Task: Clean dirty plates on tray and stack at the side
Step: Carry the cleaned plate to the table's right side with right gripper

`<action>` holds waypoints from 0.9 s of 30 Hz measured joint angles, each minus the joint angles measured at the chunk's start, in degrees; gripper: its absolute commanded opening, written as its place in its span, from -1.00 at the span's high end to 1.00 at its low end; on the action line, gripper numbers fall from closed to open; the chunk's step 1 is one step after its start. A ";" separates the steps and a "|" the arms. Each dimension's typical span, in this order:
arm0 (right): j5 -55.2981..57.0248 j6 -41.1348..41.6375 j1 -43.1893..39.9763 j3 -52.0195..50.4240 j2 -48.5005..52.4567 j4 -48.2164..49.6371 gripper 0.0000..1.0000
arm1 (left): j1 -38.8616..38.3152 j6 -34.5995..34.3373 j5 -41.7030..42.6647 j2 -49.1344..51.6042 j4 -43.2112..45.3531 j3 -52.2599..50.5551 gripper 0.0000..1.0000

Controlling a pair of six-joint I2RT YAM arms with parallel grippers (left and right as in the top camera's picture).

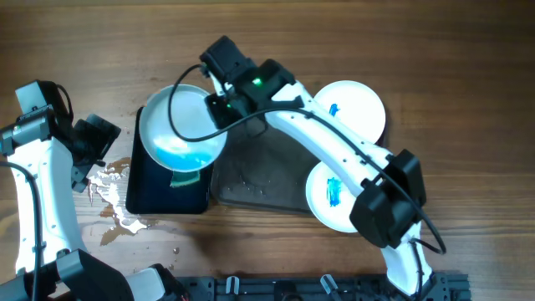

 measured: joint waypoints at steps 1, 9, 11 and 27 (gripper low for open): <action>1.22 -0.02 0.76 1.14 0.17 0.02 0.91 | 0.02 0.00 0.00 0.00 -0.02 0.00 -1.00; 19.74 -2.38 5.07 3.67 0.22 0.00 0.91 | 3.85 0.00 0.20 0.00 -0.87 0.00 -1.00; 23.43 -3.45 5.95 3.67 0.22 0.02 0.91 | 4.07 0.00 0.17 0.00 -0.87 0.00 -1.00; 59.39 -32.65 21.57 3.91 0.24 15.28 0.90 | 4.07 0.00 0.20 0.00 -1.05 0.00 -1.00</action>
